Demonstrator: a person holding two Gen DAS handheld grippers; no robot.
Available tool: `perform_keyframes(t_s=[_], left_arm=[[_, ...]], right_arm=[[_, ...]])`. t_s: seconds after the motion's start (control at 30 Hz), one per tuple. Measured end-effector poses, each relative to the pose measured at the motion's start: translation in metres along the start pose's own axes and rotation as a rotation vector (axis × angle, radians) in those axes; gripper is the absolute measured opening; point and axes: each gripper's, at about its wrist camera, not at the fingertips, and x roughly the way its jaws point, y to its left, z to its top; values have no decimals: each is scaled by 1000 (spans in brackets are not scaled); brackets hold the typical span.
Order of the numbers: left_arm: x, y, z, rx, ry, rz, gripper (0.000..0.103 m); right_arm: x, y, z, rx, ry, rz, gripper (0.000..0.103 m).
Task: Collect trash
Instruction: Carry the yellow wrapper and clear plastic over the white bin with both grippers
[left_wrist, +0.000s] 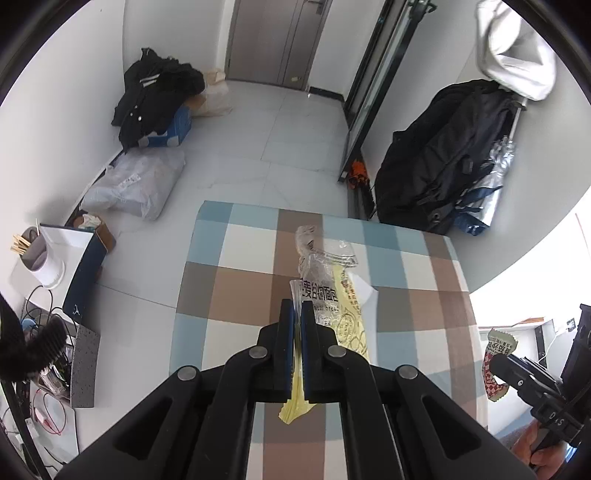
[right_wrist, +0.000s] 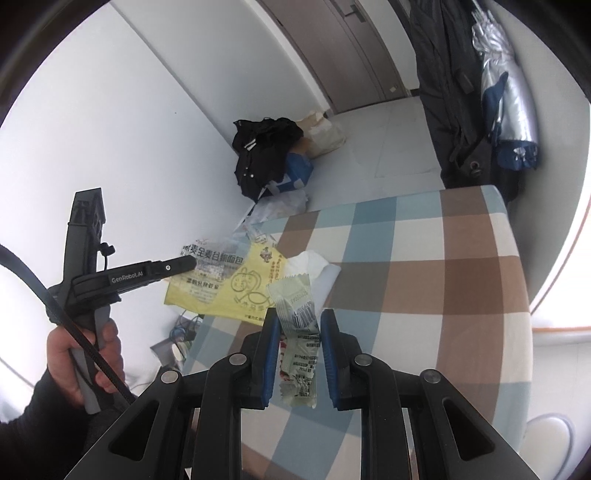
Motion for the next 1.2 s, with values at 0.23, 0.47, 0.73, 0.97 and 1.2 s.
perform_keyframes(t_s=[0.23,0.47,0.73,0.97,1.2], left_arm=[[-22,-12,-13,18,-18,-29,0],[-46,-22,-17,32,-40,-63,0],[-72,-38,-14,54,-87,-95,0],[-89,-83,-15,121,-119,-156,0],[-85,-165,-25,253,-105,-259,0]], right_arm=[[-27,7,-11,18,-47,10,21],[-44,9,-19,21,-77,10,21],[-69,10,-22,41,-124,33,21],[-128,5,-16,27,-225,19,21],[-213,-18,-22,43,-356,-44,21]])
